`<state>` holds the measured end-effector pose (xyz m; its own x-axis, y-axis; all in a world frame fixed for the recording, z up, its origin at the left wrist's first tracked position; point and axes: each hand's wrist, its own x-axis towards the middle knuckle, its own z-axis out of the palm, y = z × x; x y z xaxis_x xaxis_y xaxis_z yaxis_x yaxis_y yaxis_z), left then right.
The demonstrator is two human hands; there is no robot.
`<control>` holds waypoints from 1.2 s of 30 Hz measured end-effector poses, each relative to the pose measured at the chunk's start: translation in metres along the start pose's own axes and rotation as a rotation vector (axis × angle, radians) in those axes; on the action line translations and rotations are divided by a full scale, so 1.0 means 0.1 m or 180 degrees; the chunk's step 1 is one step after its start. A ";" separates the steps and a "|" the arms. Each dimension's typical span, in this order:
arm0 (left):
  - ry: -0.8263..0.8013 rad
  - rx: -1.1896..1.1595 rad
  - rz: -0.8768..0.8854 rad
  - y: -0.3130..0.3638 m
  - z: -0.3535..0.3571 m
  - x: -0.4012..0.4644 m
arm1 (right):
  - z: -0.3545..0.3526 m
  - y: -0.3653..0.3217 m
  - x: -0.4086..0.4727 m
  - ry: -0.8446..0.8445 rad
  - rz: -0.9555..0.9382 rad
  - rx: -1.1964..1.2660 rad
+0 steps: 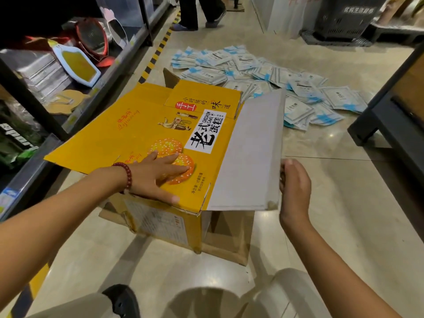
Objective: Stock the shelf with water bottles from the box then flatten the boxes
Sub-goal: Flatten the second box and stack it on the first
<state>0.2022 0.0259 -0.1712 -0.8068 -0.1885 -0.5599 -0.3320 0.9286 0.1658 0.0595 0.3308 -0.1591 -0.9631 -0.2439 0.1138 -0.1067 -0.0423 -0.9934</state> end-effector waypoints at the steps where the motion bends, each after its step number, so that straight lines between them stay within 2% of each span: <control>1: 0.0152 -0.0611 -0.0304 -0.71 0.28 0.36 | 0.13 -0.06 -0.03 -0.0148 -0.0214 0.0057; 2: 0.0134 -0.1042 -0.0415 -1.41 0.48 0.53 | 0.27 -0.10 -0.08 -0.0374 -0.0415 0.0003; 3: 0.0291 -0.1390 -0.0654 -1.80 0.55 0.63 | 0.41 -0.12 -0.14 -0.0674 -0.0614 -0.0160; 5: 0.0942 -0.2124 -0.0439 -1.91 0.50 0.65 | 0.65 -0.10 -0.26 -0.1489 -0.1094 -0.0772; 6: 0.1069 -0.2539 -0.0219 -1.54 0.35 0.43 | 0.75 -0.05 -0.33 -0.1903 -0.1273 -0.1181; 7: 0.1035 -0.2671 -0.0287 -0.98 0.07 0.06 | 0.84 0.03 -0.38 -0.2243 -0.1359 -0.1562; 8: 0.1252 -0.2724 -0.0275 -0.41 -0.20 -0.23 | 0.91 0.12 -0.43 -0.2505 -0.1371 -0.1865; 10: 0.1209 -0.2803 -0.0269 -0.27 -0.28 -0.29 | 0.98 0.25 -0.50 -0.2834 -0.1455 -0.2309; 12: 0.1172 -0.2436 -0.0290 0.01 -0.29 -0.31 | 1.00 0.26 -0.51 -0.2918 -0.1485 -0.2315; 13: 0.1037 -0.1808 -0.0274 0.09 -0.26 -0.25 | 0.98 0.23 -0.48 -0.2840 -0.1380 -0.2122; 16: 0.0485 -0.0404 0.0023 0.31 -0.10 -0.20 | 0.86 0.18 -0.34 -0.2028 -0.1140 -0.1900; 18: 0.0277 -0.0065 -0.0264 0.24 0.02 -0.10 | 0.77 0.20 -0.21 -0.1723 -0.0892 -0.2237; 24: 0.0513 -0.0068 -0.0336 0.30 -0.08 -0.01 | 0.44 0.16 -0.13 -0.2021 -0.1192 -0.3602; 28: 0.0595 -0.0150 -0.0450 0.35 -0.12 0.05 | 0.26 0.09 -0.11 -0.2488 -0.0545 -0.4071; 30: 0.0589 -0.0156 -0.0474 0.37 -0.15 0.10 | 0.19 0.06 -0.15 -0.3113 -0.0079 -0.3913; 33: 0.0622 -0.0269 -0.0465 0.38 -0.15 0.15 | 0.13 -0.04 -0.20 -0.4114 0.1436 -0.2716; 34: 0.0620 -0.0322 -0.0445 0.36 -0.15 0.16 | 0.13 -0.04 -0.16 -0.4170 0.1616 -0.2510; 36: 0.0589 -0.0415 -0.0427 0.33 -0.14 0.15 | 0.20 0.03 0.02 -0.3563 0.1263 -0.2554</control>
<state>0.1716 0.0493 -0.1626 -0.8230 -0.3735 -0.4279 -0.4926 0.8445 0.2102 0.0617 0.3111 -0.1611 -0.3038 -0.7469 -0.5915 -0.3530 0.6649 -0.6583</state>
